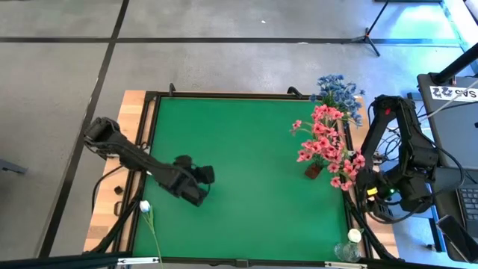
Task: Sort flowers into vase by color
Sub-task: Put the top white flower into the transparent vase
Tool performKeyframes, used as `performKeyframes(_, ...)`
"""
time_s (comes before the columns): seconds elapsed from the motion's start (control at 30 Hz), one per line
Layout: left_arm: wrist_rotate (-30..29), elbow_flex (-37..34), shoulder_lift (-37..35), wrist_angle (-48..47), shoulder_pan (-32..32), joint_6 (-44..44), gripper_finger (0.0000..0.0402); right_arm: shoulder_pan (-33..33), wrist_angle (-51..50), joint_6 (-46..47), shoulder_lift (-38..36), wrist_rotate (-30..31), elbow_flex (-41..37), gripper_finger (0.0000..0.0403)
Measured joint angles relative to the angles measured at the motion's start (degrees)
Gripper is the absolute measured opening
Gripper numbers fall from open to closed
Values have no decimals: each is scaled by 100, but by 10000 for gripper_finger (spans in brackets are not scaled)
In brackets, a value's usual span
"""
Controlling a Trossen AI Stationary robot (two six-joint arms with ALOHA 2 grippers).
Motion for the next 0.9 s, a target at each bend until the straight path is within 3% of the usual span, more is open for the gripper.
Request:
performKeyframes(0.13, 776, 0, 352, -729, -267, -1382, 107, 0, -82, -92, 102, -17, 0, 196)
performKeyframes(0.33, 1541, 0, 425, -1232, -74, -1400, 112, -2, -93, -671, 105, 36, -2, 196)
performKeyframes(0.5, 2827, -4, 384, -2180, -9, -1624, 129, -2, -68, -961, 107, -146, -2, 196)
performKeyframes(0.7, 3448, -408, 269, -1220, -289, -1951, 154, -2, -67, -1424, 107, -426, -2, 196)
performKeyframes(0.9, 3510, -1050, -384, -659, 22, -2093, 182, -2, -60, -1442, 107, -473, -2, 196)
